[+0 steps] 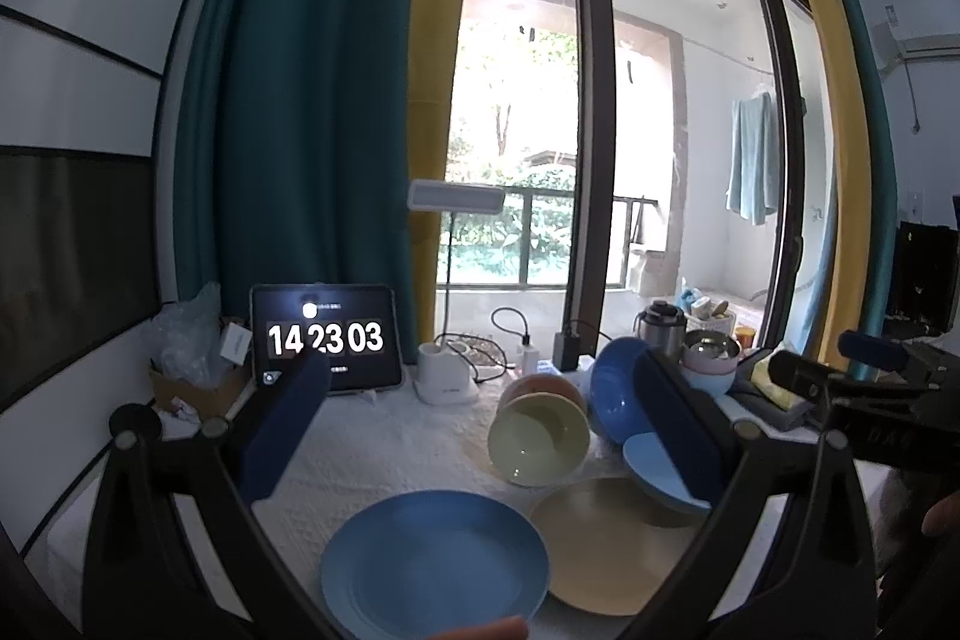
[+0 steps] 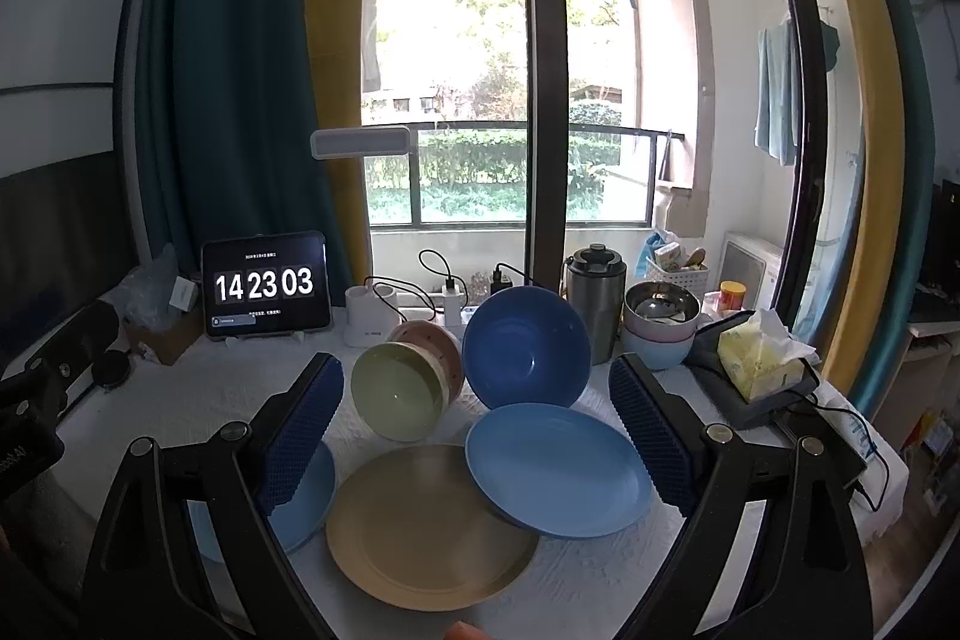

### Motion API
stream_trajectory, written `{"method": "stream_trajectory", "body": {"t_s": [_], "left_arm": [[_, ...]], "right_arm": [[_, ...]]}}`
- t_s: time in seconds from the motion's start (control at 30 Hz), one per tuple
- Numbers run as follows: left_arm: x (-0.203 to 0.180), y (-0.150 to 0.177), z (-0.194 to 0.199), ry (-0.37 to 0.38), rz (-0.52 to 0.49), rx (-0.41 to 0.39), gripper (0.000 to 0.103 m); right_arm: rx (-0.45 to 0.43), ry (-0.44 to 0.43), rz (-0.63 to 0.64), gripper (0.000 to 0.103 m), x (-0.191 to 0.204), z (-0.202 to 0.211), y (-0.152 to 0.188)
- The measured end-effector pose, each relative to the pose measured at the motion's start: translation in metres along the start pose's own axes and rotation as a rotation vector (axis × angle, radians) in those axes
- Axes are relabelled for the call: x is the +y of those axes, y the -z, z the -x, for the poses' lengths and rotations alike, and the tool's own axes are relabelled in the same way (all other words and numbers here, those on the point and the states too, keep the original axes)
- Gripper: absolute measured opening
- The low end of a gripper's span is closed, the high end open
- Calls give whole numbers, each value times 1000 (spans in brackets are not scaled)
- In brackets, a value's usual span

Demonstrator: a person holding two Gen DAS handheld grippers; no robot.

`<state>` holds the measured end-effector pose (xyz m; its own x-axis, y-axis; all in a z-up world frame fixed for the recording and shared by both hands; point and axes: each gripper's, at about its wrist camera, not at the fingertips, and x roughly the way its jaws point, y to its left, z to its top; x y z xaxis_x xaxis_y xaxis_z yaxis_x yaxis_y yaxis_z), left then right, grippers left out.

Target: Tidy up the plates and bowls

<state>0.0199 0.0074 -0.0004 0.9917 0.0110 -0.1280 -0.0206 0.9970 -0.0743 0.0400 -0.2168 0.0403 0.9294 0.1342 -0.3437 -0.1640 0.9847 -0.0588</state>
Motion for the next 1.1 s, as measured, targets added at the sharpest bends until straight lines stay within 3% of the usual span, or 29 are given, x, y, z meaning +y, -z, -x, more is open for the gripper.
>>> {"method": "stream_trajectory", "body": {"t_s": [1.1], "left_arm": [[2,2,-4,2,9,11,102]], "right_arm": [[12,5,-1,93,1,-7,1]]}}
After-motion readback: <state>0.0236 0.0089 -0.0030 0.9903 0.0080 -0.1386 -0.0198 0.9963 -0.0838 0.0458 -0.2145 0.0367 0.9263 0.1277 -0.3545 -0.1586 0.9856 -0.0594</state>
